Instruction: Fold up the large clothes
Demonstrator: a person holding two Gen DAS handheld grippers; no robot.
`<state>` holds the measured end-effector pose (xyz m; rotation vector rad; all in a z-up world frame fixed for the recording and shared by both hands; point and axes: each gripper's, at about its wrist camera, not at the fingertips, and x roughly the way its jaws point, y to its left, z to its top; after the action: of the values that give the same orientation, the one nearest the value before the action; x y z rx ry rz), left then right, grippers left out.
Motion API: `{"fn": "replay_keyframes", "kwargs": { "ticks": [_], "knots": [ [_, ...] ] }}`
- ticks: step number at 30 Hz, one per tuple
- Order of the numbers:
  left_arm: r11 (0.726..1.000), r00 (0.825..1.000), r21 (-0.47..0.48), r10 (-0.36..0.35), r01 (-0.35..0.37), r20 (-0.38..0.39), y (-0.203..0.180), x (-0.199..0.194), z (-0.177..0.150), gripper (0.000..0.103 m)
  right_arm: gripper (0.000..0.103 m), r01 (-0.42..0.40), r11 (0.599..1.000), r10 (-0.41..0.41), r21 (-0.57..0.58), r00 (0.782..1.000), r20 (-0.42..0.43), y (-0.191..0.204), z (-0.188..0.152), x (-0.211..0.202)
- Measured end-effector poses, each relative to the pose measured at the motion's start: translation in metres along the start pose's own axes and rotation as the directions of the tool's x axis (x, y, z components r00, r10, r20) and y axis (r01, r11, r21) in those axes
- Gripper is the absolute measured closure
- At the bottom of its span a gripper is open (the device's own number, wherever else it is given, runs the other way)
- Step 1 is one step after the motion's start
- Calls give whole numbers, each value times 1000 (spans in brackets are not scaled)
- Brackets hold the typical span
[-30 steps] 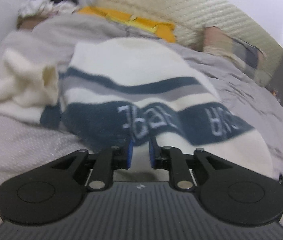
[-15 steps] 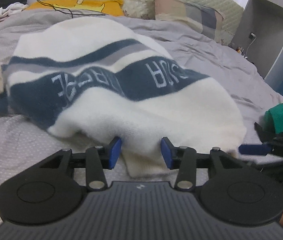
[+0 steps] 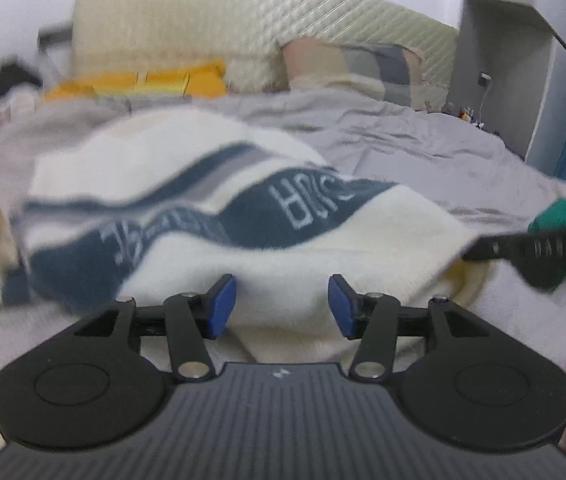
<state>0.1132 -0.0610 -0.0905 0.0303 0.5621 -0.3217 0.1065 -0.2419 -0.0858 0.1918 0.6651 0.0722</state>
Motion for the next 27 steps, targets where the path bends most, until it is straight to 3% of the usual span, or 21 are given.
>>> {"fn": "replay_keyframes", "kwargs": {
  "ticks": [5,9,12,15,17,19,21,25,27],
  "knots": [
    [975,994,223,-20,-5,111,-41,-9,-8,34,95,-50,995,49,91,999,16,-10,2,-1],
    [937,997,350,-7,-20,75,-70,11,-21,34,95,-77,988,73,132,997,37,-12,1,-7],
    [904,990,407,99,-130,97,-83,29,-30,34,95,-93,983,86,155,995,55,-16,1,-12],
    [863,957,417,228,-285,181,-84,37,-32,31,95,-100,978,87,181,993,78,-19,0,-15],
    [851,937,399,274,-341,217,-80,35,-30,26,95,-79,979,62,186,994,95,-19,0,-16],
    [849,926,379,296,-368,235,-76,31,-27,24,95,-34,983,16,179,995,99,-15,-2,-16],
    [860,926,354,300,-367,230,-72,25,-24,24,95,-19,985,1,172,995,104,-11,-3,-15],
    [900,931,268,289,-344,225,-58,11,-16,24,95,1,990,-12,144,997,79,-5,-7,-9],
    [921,945,236,268,-309,189,-52,7,-12,30,93,0,991,-5,131,999,36,-4,-8,-2]
  ]
}}
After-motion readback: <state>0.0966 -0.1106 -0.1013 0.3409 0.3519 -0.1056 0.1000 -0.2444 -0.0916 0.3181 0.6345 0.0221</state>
